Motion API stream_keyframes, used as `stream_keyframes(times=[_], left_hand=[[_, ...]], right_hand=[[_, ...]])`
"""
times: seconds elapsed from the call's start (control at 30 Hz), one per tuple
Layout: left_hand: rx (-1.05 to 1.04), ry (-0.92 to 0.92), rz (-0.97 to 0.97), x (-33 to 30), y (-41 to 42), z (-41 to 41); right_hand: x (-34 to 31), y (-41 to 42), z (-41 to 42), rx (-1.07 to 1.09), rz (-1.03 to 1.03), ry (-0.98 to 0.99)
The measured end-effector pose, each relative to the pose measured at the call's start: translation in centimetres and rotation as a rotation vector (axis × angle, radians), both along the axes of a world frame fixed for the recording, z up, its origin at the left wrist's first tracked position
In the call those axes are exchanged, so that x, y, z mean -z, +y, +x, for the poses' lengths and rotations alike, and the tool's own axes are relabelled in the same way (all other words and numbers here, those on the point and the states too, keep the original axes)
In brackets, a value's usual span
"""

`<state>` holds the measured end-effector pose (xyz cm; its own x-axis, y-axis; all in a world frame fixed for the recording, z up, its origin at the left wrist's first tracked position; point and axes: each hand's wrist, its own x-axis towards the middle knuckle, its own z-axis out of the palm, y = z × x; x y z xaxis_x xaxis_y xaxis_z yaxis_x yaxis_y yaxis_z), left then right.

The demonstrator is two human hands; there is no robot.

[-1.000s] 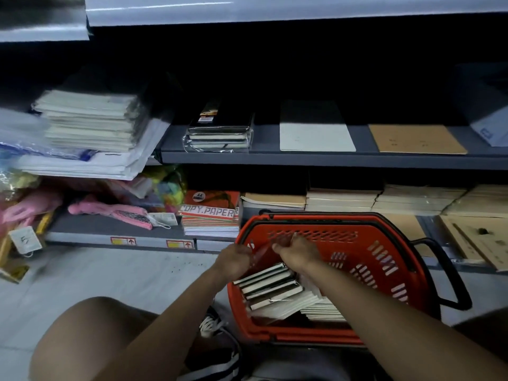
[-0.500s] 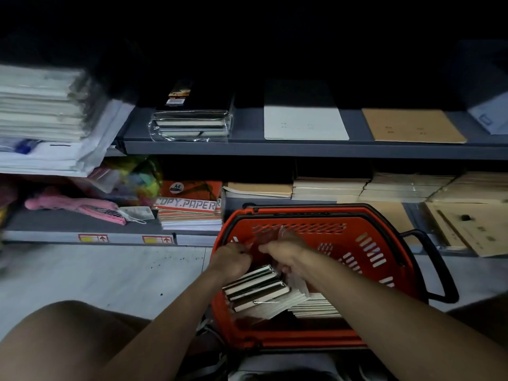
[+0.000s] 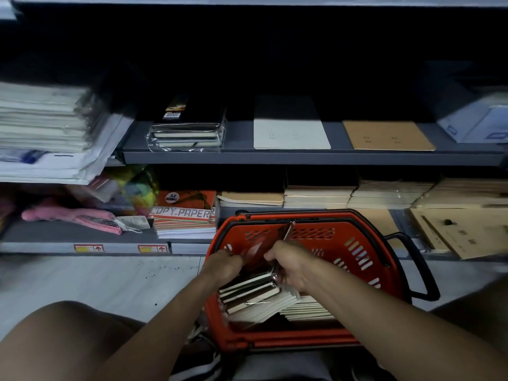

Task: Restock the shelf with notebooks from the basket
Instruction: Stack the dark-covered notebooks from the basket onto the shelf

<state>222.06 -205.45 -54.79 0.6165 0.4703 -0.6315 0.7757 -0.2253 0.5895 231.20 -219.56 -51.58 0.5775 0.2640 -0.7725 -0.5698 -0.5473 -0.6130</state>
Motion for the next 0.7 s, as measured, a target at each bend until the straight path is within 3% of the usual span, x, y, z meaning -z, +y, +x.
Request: stream_keyframes(times=[0.2, 0.33, 0.7], left_hand=[[-0.369, -0.262, -0.243, -2.9, -0.3, -1.0], [-0.436, -0.480, -0.400, -5.6, -0.3, -2.0], [-0.422, -0.880, -0.298, -14.5, 1.3, -3.3]], right_hand=[[-3.2, -2.3, -1.1, 0.087, 0.171, -0.106], [-4.9, -3.1, -1.7, 0.157, 0.242, -0.327], [-10.0, -1.8, -2.1, 0.224, 0.520, -0.602]])
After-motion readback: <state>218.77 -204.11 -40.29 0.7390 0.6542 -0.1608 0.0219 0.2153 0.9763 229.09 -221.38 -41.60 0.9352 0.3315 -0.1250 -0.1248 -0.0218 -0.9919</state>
